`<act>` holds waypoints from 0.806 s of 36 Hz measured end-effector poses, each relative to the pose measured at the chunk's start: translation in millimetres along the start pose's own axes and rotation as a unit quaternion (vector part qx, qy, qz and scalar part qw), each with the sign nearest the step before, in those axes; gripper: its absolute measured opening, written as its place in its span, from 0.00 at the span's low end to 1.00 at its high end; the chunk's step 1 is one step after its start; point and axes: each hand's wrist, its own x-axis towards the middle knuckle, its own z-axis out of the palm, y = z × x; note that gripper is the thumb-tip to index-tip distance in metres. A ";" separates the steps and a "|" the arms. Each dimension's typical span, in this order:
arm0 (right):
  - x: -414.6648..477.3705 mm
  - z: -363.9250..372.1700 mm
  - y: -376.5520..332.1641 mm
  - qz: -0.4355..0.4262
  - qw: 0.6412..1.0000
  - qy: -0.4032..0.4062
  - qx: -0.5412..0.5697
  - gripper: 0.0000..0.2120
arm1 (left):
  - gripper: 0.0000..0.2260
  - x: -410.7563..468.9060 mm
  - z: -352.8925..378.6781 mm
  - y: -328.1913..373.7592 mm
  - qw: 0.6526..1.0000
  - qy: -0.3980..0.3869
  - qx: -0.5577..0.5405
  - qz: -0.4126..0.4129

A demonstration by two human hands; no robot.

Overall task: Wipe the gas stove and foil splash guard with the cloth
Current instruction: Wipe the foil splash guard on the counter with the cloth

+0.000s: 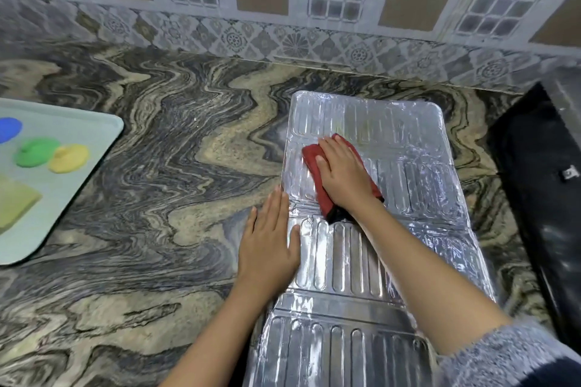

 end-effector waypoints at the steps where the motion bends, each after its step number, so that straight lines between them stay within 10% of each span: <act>1: -4.9 -4.8 8.5 0.007 1.000 0.000 0.002 0.22 | 0.29 0.0 -0.7 0.2 1.000 -0.002 0.002 0.001; 29: -53.9 -69.1 115.8 0.061 0.998 0.026 -0.003 0.27 | 0.33 87.7 -15.8 -14.7 0.998 -0.034 0.048 0.002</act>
